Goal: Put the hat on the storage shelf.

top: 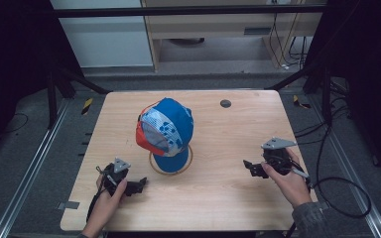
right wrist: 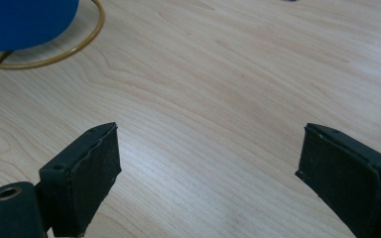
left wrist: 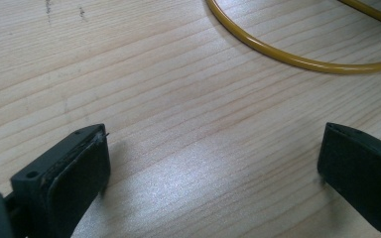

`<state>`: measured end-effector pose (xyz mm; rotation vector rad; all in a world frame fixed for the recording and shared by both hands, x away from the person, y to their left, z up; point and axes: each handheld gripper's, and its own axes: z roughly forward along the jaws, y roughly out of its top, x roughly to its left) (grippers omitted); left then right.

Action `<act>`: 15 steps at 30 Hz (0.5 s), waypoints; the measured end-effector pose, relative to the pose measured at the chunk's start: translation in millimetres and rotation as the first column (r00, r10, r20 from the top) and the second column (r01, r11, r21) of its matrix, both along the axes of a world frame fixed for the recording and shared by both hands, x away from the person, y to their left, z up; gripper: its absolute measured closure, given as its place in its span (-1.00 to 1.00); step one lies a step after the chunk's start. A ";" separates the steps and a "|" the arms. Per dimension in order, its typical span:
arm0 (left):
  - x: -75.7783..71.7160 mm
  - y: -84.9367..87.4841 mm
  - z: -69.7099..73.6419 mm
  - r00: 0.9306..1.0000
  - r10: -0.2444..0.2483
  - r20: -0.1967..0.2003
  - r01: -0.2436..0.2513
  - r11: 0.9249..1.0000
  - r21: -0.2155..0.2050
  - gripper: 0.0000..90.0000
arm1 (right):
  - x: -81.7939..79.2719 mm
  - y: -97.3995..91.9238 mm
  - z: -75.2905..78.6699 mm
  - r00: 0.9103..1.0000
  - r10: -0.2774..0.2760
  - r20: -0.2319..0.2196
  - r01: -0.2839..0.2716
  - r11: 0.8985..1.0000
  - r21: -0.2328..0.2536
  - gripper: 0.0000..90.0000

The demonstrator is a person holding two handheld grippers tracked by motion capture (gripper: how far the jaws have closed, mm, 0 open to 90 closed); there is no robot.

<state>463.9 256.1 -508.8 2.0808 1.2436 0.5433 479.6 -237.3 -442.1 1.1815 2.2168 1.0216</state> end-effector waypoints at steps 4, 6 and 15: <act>-0.1 0.0 0.0 1.000 0.000 0.000 0.000 1.000 -0.001 -1.00 | -0.4 -0.7 -9.6 1.000 -0.005 -0.018 0.005 1.000 -0.002 -0.79; -0.1 0.0 0.0 1.000 0.000 -0.001 0.000 1.000 0.000 -1.00 | -0.6 -0.6 -14.4 1.000 -0.007 -0.026 0.007 1.000 -0.001 -0.79; -0.4 -0.2 0.0 1.000 0.002 -0.001 -0.002 1.000 -0.002 -1.00 | -2.7 1.3 -35.0 0.998 -0.008 -0.061 0.007 1.000 -0.008 -0.79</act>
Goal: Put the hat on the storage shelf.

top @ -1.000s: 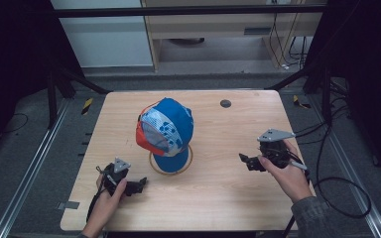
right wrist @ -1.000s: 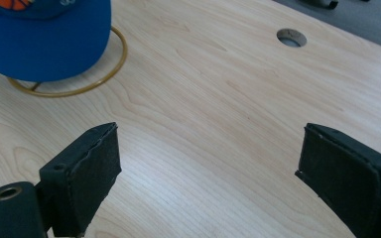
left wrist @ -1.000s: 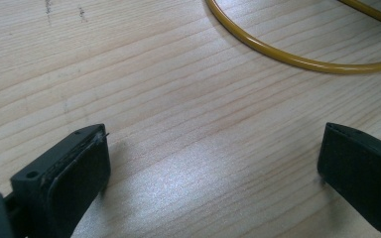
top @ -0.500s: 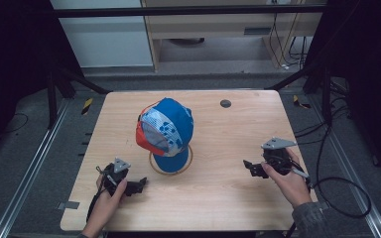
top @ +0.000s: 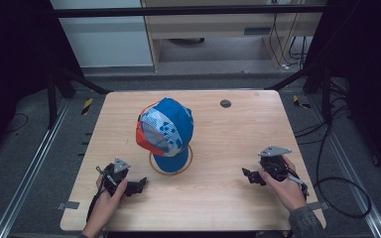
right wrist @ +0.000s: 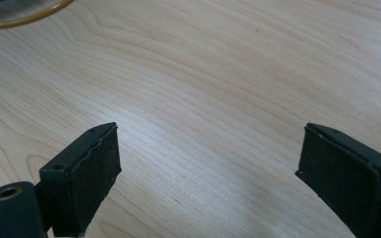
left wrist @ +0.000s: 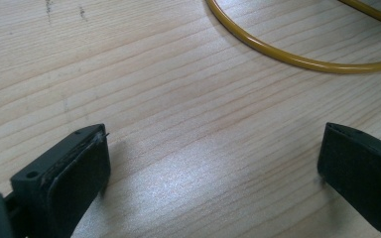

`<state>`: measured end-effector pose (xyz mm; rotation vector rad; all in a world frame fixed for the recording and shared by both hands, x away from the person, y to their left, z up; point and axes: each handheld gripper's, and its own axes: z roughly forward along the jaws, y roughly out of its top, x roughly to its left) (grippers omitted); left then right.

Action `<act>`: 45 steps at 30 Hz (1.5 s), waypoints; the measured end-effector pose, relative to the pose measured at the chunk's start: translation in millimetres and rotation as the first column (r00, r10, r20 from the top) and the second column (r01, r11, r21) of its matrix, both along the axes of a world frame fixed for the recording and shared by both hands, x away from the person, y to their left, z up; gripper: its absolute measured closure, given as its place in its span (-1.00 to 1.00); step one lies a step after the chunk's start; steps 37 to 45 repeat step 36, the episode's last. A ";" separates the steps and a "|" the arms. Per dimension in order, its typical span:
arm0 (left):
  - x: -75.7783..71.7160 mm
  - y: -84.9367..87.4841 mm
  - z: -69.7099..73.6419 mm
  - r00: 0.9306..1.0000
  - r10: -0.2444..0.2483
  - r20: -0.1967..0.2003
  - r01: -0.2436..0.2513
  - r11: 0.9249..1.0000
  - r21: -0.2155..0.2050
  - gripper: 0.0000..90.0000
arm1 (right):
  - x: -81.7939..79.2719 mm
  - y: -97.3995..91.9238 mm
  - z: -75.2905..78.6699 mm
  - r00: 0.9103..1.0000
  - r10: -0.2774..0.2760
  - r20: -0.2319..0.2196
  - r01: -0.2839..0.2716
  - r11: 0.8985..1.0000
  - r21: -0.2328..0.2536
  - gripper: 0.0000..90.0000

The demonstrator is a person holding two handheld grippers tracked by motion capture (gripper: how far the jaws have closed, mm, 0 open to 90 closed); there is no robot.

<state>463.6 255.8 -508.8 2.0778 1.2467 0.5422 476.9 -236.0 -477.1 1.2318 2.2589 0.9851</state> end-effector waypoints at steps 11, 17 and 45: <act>0.0 0.1 0.0 1.000 -0.001 0.000 0.001 1.000 0.001 -1.00 | -1.4 4.0 -15.9 1.000 -0.013 -0.016 0.013 1.000 0.004 -0.79; -0.1 0.1 0.0 1.000 -0.001 0.000 0.001 1.000 0.001 -1.00 | -0.2 6.3 -23.0 0.999 -0.036 -0.013 0.037 0.999 0.015 -0.79; 1.9 0.8 0.1 1.000 0.002 0.000 -0.002 1.000 0.003 -1.00 | -1.7 13.9 -35.1 0.996 -0.090 0.002 0.090 0.996 -0.002 -0.87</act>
